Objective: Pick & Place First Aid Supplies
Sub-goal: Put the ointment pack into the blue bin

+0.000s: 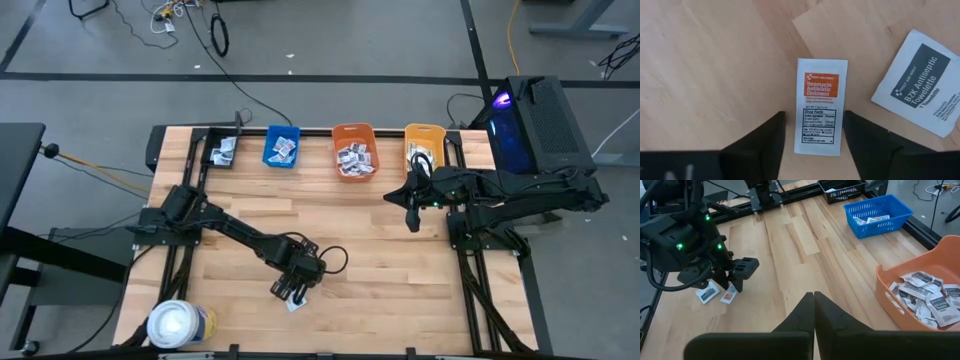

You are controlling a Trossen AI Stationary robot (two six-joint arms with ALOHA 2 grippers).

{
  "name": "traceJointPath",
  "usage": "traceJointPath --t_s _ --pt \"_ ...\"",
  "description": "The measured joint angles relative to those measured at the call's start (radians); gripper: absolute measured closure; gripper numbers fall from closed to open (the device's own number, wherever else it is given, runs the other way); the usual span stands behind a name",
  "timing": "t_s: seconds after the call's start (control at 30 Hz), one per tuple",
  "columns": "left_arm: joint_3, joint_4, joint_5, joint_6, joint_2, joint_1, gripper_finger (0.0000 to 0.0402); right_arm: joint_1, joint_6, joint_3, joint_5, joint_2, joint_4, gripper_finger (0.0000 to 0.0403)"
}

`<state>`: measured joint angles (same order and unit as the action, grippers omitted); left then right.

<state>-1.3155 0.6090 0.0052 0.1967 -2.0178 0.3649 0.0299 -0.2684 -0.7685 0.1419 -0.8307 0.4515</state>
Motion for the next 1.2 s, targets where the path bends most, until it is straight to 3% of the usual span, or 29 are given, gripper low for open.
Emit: traceJointPath --t_s 0.57,1.2 --pt "0.002 0.001 0.008 0.025 -0.002 0.0 0.0286 0.0 -0.011 0.0 0.034 0.0 -0.011 0.0398" --pt "-0.044 0.049 -0.003 0.018 -0.009 -0.008 0.029 0.0 -0.003 0.0 0.034 0.0 -0.058 0.0398"
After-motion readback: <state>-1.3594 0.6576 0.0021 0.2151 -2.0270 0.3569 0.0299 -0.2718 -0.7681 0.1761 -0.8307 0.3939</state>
